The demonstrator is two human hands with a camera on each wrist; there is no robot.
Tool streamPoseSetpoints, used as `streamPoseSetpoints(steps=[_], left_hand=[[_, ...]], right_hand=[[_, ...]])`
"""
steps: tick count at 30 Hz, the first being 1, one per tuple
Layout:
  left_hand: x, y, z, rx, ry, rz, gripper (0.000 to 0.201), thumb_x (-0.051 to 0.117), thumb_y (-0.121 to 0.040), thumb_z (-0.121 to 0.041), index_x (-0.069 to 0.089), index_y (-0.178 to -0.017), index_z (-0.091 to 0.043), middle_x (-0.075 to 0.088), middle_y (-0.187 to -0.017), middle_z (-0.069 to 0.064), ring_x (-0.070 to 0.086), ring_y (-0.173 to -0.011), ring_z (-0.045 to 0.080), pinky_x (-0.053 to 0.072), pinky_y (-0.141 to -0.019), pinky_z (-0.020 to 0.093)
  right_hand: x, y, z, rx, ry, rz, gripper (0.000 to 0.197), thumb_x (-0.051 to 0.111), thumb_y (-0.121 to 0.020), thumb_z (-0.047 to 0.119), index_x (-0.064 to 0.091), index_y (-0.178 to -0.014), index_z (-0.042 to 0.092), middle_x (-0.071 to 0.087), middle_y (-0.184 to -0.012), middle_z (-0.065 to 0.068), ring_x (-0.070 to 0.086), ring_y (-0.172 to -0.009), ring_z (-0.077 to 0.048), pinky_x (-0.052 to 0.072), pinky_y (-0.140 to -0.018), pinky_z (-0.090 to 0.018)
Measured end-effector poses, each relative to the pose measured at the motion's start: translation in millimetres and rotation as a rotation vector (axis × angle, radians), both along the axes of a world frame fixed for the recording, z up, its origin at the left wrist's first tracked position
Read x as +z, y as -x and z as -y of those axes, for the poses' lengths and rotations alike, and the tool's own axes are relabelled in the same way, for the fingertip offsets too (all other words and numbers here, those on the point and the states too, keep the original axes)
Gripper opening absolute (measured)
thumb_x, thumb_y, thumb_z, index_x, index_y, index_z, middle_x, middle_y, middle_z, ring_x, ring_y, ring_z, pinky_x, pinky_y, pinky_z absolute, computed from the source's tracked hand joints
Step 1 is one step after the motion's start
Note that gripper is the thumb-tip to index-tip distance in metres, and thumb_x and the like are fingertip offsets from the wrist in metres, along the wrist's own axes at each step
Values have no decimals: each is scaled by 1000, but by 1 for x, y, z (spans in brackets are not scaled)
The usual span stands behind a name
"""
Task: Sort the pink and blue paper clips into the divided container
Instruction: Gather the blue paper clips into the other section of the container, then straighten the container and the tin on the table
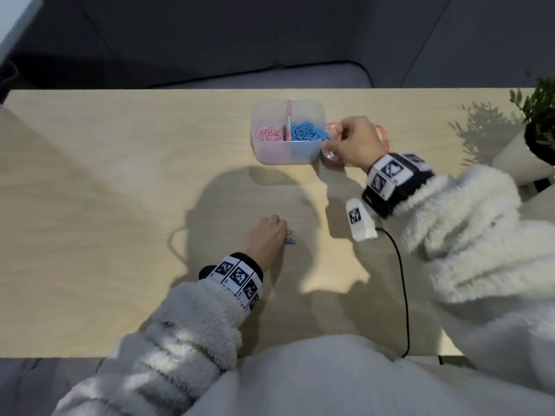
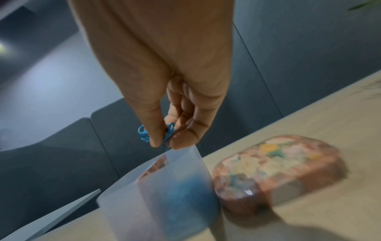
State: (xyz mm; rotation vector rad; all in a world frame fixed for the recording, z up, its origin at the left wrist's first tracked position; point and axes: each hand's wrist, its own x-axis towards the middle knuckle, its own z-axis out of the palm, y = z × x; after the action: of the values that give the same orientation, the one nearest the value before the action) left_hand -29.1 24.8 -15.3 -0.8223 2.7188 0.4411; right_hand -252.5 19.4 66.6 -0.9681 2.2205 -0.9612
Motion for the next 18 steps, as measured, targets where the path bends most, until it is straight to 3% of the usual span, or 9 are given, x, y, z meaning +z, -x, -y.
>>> streamPoseSetpoints(steps=[3,7,9,11,15,18], left_hand=[[1,0,3,5,-72,-23,17,39,-94,-6,48,-109,-4,55,-113,14,51,-103,27,40,-85,32],[3,1,6,29,-134,-30,20,41,-93,-6,53,-109,-3,57,-112,16,52,-104,31,41,-88,36],[6,3,9,86,-208,-51,21,47,-90,-6,55,-108,-2,57,-112,18,53,-104,33,41,-89,37],[11,7,14,144,-257,-98,20,50,-87,-6,56,-106,0,57,-113,19,53,-105,33,37,-86,34],[35,34,38,247,-303,-311,14,53,-87,-5,58,-99,1,60,-104,17,55,-99,32,35,-79,28],[61,70,69,319,-273,-499,9,54,-85,-3,59,-93,-1,62,-97,14,56,-94,28,38,-78,26]], right_hand=[[5,5,36,-50,-39,37,29,73,-75,8,50,-59,14,57,-63,-3,56,-53,-15,53,-58,-30],[8,2,50,-8,-113,95,7,64,-84,7,62,-79,2,62,-70,-11,59,-56,-19,57,-66,-31],[10,3,45,-33,-69,84,14,52,-90,4,64,-87,-2,62,-76,-13,59,-61,-21,57,-70,-32],[7,9,31,-76,12,113,19,46,-92,3,64,-91,-4,62,-75,-12,58,-60,-18,55,-66,-29],[-14,29,-11,-191,72,205,19,48,-93,5,64,-82,4,61,-67,-5,60,-51,-9,55,-51,-22],[-37,43,-46,-227,13,194,27,51,-92,6,59,-66,10,64,-74,-12,59,-52,-11,55,-56,-26]])
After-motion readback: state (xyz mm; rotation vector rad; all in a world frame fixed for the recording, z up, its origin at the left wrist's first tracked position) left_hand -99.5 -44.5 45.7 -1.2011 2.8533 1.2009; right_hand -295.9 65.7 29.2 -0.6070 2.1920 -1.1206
